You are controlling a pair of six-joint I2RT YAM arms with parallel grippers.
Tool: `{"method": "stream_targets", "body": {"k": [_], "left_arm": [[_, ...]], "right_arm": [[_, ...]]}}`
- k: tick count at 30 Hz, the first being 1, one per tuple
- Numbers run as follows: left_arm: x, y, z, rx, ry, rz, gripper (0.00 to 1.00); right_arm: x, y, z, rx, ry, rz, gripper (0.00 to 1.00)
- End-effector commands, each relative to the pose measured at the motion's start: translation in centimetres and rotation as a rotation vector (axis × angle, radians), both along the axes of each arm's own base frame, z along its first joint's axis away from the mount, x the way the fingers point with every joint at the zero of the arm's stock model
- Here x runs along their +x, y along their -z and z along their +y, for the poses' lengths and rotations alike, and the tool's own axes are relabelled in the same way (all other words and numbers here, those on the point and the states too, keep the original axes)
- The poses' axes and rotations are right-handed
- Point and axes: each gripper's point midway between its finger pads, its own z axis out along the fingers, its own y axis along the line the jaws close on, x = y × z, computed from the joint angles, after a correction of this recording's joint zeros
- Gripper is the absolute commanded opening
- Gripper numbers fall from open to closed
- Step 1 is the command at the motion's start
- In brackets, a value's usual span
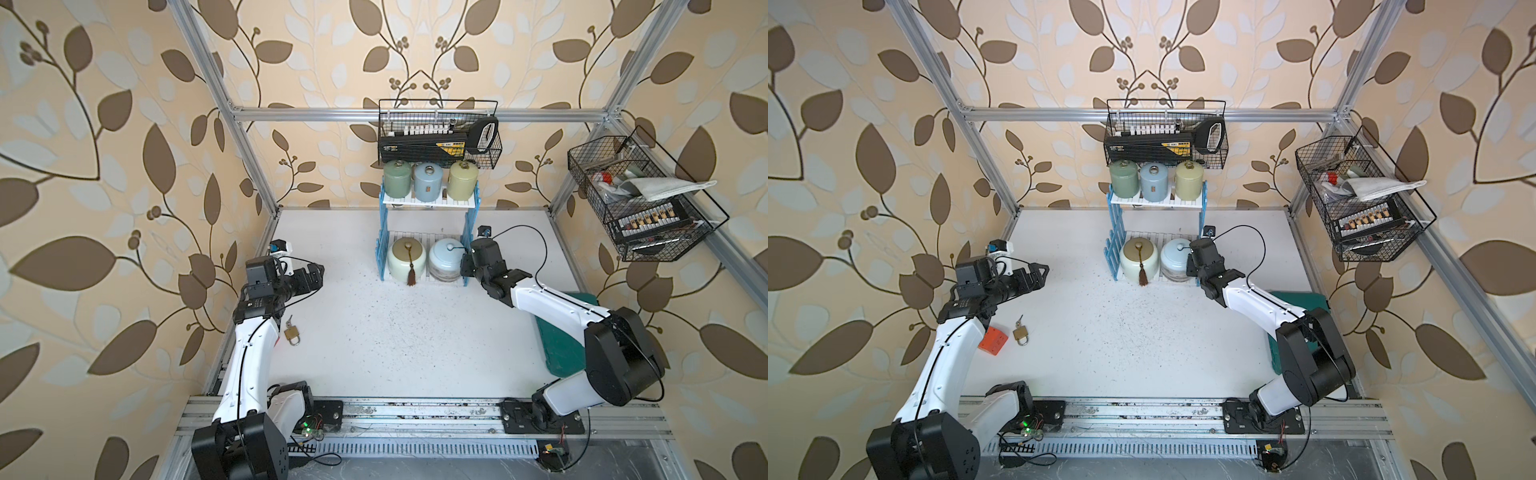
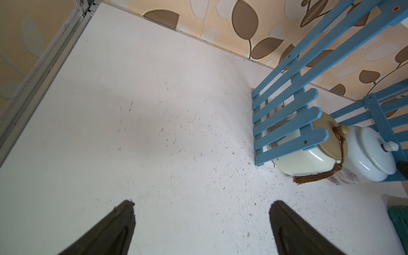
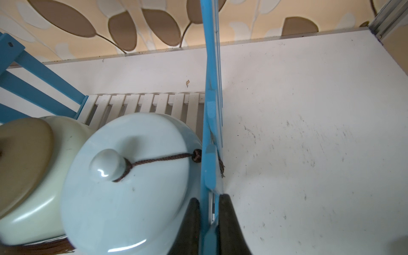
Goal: Remove the tea canisters from the shelf
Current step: Move the shelf to the center of the board.
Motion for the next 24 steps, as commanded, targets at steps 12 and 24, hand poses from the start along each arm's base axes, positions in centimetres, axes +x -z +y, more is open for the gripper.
{"method": "stream_targets", "body": {"k": [12,24], "left_arm": [[0.4,-4.1,-3.0,0.023,0.163,-0.110,0.99],[-0.1,-6.3,-4.5,0.151,0.283,-0.200,0.99]], "right_arm": [[-2.1,-0.2,-1.5,-0.030,-0.019,0.110,0.43],[-4.9,-4.4,-0.9,0.024,-0.120,0.077,0.71]]}}
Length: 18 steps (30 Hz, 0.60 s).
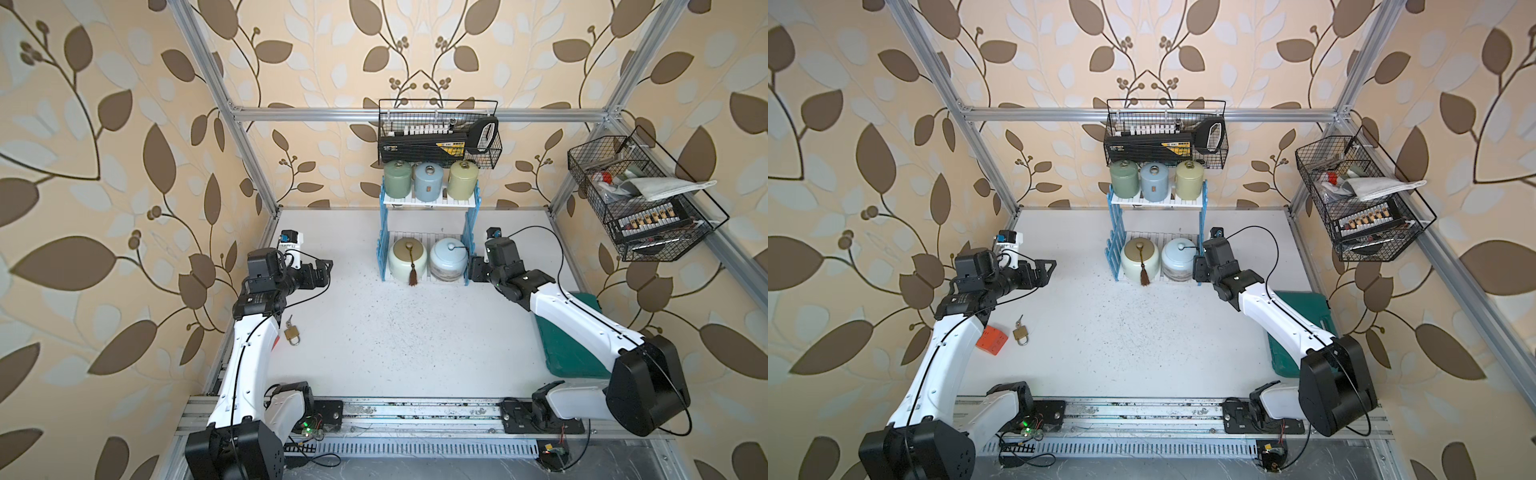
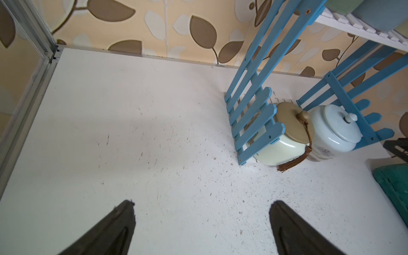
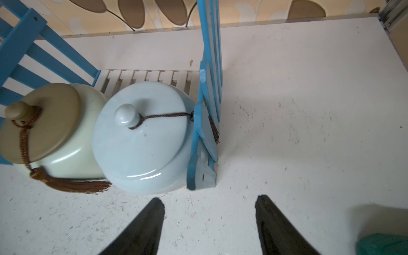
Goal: Remove the tea canisters from the shelf
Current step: Move the shelf to the center of the board, then pick up the tea canister from the shelf.
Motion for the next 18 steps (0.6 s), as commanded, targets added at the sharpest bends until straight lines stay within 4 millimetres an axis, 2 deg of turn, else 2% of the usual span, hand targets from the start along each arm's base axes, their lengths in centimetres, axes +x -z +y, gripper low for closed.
{"method": "stream_targets", "body": {"k": [1,10,18], "left_arm": [[-0.5,-3.2,-1.4,0.064,0.092,-0.112,0.99],[-1.0,-7.1,-4.5,0.086,0.247,-0.263,0.99],[-1.6,-9.5,-6.8,0.153,0.410,-0.429,0.99]], "right_arm": [[-0.9,-2.5,0.1,0.012,-0.030,-0.020,0.73],[-1.9,-10.0,0.3,0.040,-0.095,-0.177,0.99],[-1.3,-15.8,0.4,-0.022,-0.150,-0.328,0.99]]}}
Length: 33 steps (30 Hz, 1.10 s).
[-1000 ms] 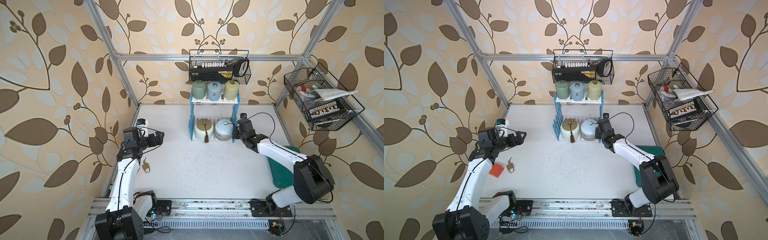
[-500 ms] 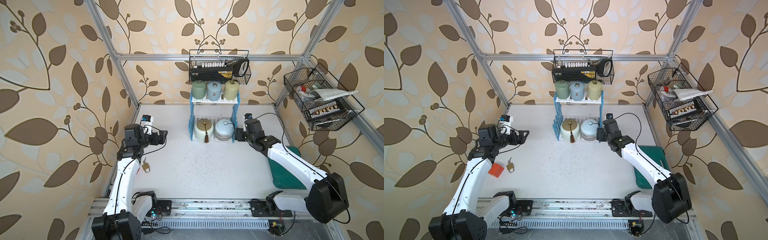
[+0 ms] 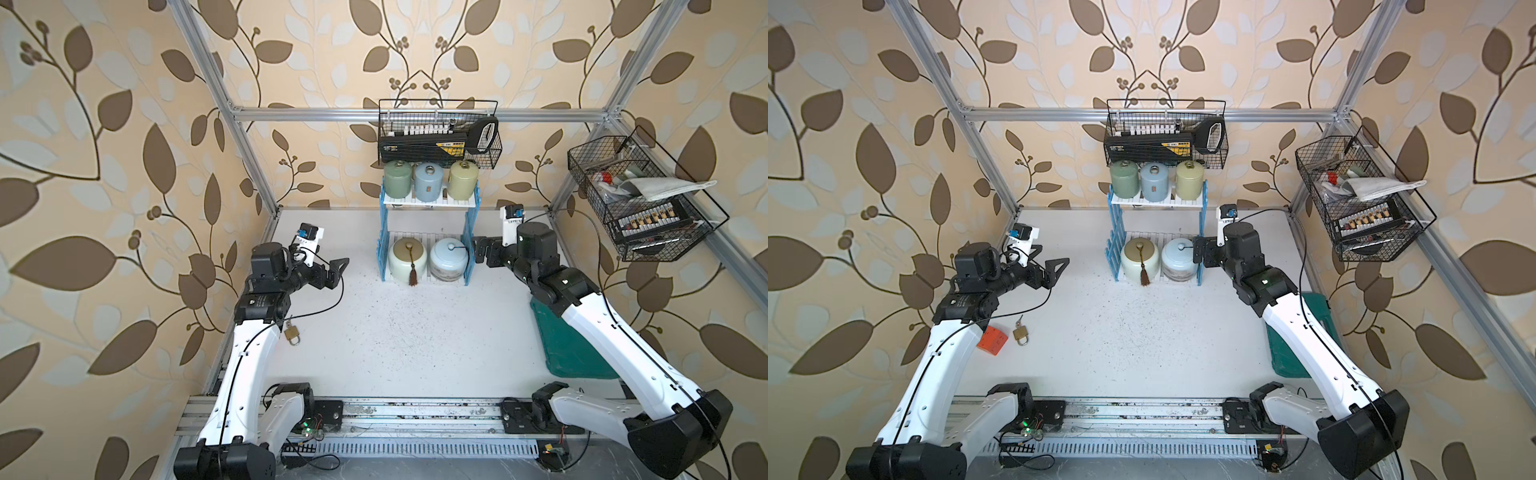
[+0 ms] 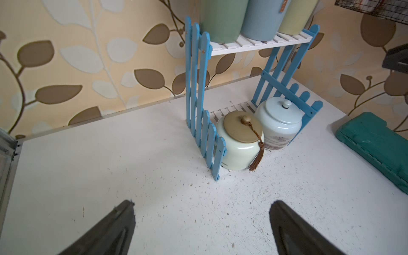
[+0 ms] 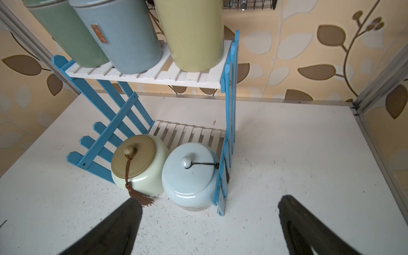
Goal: Remove the tea canisters from the shelf
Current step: Pick up the tea canister from the shelf.
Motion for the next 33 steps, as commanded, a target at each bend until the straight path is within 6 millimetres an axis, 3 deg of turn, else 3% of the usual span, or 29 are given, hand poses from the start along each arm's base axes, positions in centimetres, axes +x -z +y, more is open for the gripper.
{"method": "stream_targets", "body": {"k": [1,8,15,22,33], "left_arm": [[-0.6,-4.3,-1.7,0.054,0.127,-0.209,0.99],[-0.5,-7.0,-2.3,0.044,0.161,-0.343,0.99],[-0.4,-9.6,-1.5,-0.102,0.112,-0.473,0.99],[-0.2,-10.7,-0.4,-0.176,0.056,-0.482,0.99],[-0.1,-10.2,0.7,-0.232,0.010,-0.391,0.99]], "right_arm": [[0.1,-3.0,0.1,-0.042,-0.033,-0.085,0.99],[2.5,-6.4,1.2,-0.090,-0.070,-0.147,0.99],[6.0,-7.9,2.9,-0.116,-0.113,-0.110,0.99],[9.7,-8.7,3.2,-0.075,-0.093,-0.097,0.99],[14.4,-8.5,3.5,-0.022,-0.074,-0.067,0.99]]}}
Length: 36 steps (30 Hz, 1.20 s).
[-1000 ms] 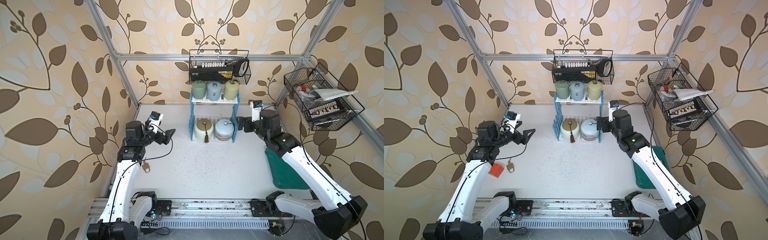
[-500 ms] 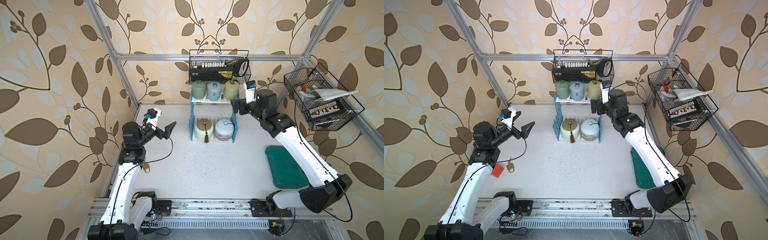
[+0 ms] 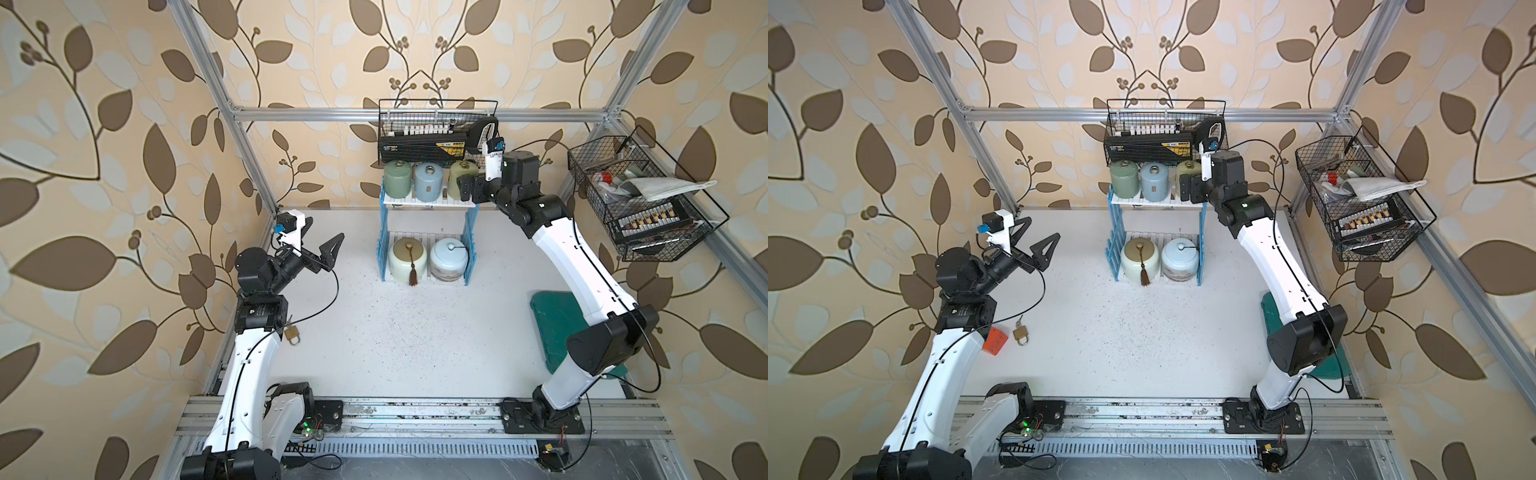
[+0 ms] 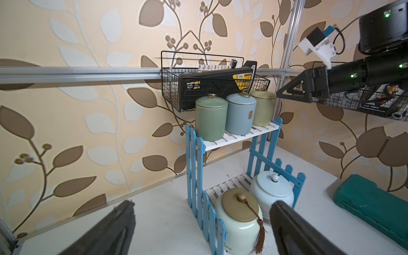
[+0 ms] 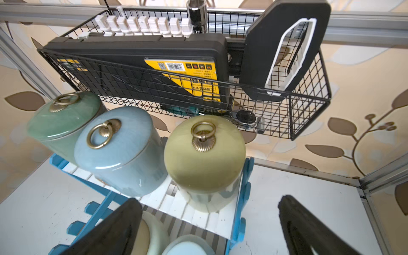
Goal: Remove the tea canisters from the shelf
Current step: Pick up the tea canister from the shelf.
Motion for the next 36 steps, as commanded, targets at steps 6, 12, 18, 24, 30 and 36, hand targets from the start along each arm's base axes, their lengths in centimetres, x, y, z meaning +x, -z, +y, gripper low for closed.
{"method": "stream_targets", "body": {"k": [6,12,18,24,30,36], "left_arm": [[-0.4,-1.5,0.5,-0.034,0.000,-0.013,0.99],[-0.4,-1.3,0.4,-0.036,0.007,0.002,0.99],[-0.4,-1.2,0.5,-0.032,0.008,0.005,0.99],[-0.4,-1.1,1.0,-0.033,-0.016,0.010,0.99],[-0.5,-0.5,1.3,-0.035,-0.027,0.030,0.99],[-0.5,-0.5,1.3,-0.033,-0.030,0.029,0.99]], "right_arm": [[2.4,0.2,1.2,0.019,-0.023,0.023,0.99],[4.0,1.5,1.2,0.007,0.000,0.044,0.99],[5.2,2.6,1.1,-0.009,0.017,0.054,0.99],[6.2,3.5,0.2,0.000,0.051,0.071,0.98],[6.6,3.9,0.5,0.012,0.041,0.075,0.93],[6.8,3.8,0.6,0.019,0.041,0.071,0.88]]}}
